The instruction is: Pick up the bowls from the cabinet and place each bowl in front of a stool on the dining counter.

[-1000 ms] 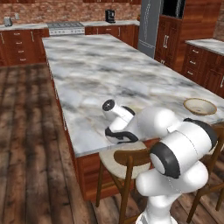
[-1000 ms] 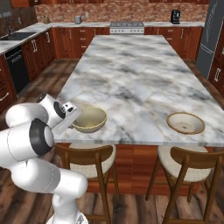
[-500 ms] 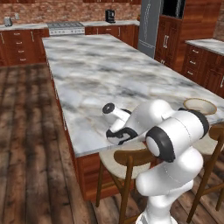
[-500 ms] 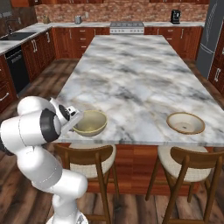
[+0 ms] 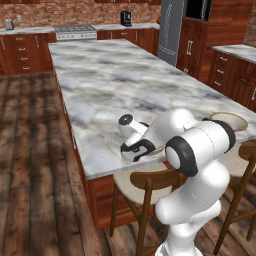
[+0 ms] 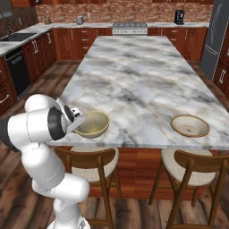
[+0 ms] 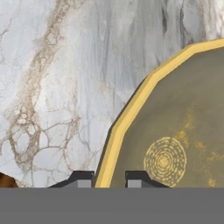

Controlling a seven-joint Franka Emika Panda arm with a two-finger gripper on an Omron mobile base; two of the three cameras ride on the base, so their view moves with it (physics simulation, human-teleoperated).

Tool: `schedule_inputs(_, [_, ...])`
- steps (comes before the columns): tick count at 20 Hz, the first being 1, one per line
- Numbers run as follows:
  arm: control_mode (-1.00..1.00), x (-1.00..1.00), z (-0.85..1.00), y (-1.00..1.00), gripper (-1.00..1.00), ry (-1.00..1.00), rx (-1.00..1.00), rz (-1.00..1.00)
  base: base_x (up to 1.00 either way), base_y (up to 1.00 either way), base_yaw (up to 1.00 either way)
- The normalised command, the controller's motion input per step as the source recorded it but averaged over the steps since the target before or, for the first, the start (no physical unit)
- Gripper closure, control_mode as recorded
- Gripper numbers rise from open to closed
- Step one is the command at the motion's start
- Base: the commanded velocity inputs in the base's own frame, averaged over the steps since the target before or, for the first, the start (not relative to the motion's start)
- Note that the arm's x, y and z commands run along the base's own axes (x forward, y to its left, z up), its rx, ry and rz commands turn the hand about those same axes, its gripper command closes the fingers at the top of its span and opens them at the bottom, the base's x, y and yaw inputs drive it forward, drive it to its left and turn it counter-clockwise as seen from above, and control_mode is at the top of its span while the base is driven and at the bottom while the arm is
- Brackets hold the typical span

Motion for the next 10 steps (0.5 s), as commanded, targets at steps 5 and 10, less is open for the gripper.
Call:
schedule_inputs(5, [-1.00, 0.06, 0.00, 0.17, 1.00, 0.09, 0.07, 0.00, 0.00, 0.00, 0.00])
schedule_inputs(10, [-1.00, 0.02, 0.00, 0.22, 1.00, 0.14, 0.06, 0.00, 0.00, 0.00, 0.00])
